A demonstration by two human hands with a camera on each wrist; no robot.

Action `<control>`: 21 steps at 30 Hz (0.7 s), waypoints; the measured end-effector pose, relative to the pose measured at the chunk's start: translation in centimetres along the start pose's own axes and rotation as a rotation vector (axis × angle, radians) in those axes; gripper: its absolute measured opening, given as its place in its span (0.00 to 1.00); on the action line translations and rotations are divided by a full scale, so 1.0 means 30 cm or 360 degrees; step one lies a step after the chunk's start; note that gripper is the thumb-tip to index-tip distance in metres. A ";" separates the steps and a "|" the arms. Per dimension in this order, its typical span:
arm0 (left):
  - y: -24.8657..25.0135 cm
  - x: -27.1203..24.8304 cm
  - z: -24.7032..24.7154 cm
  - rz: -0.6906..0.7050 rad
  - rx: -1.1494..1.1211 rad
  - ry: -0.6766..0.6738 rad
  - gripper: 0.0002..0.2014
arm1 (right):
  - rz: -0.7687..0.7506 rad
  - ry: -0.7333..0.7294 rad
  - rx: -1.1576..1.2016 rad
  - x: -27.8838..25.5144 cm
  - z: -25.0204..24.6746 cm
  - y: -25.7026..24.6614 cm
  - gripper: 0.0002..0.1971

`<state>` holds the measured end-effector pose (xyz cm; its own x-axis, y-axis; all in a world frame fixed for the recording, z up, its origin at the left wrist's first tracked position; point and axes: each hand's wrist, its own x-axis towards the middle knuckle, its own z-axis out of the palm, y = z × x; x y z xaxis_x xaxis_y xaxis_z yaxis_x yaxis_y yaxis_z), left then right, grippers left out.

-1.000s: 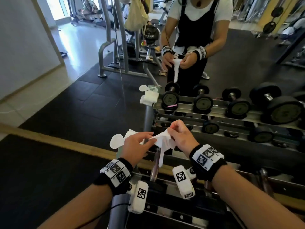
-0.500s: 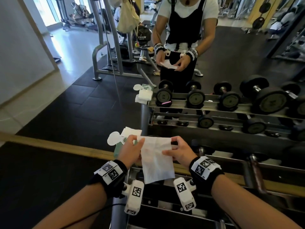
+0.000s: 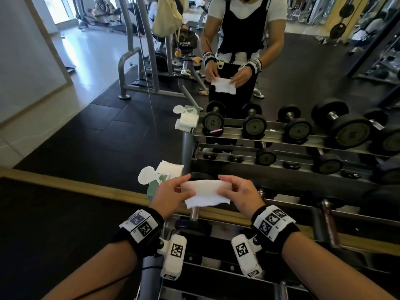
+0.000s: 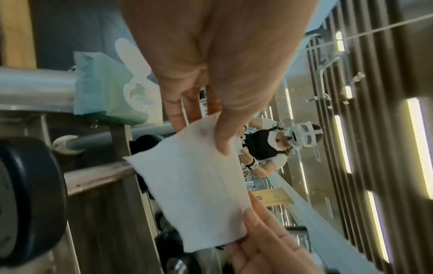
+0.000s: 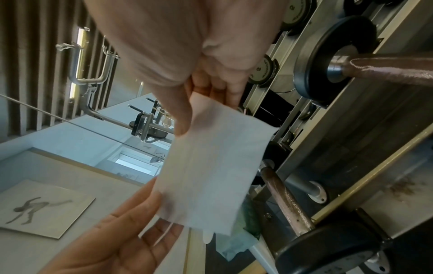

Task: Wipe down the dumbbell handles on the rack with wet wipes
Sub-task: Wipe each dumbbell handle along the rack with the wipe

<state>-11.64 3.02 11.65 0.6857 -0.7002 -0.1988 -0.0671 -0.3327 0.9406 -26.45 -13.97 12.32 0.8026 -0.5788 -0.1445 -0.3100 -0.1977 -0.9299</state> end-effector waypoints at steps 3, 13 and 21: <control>0.016 -0.006 0.006 0.0111 0.0406 0.0072 0.27 | 0.0002 0.0005 -0.0289 0.003 0.007 0.004 0.19; -0.060 0.029 -0.022 0.0204 0.0268 -0.0024 0.05 | -0.0225 0.0036 -0.0452 -0.011 0.027 0.026 0.12; -0.122 0.038 0.015 0.0052 -0.0167 -0.0058 0.10 | 0.0282 -0.0141 0.0375 0.006 0.115 0.058 0.15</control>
<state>-10.94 3.15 7.85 0.6573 -0.7328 -0.1759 -0.0112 -0.2428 0.9700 -25.09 -11.70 9.50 0.7911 -0.5145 -0.3310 -0.3310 0.0950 -0.9388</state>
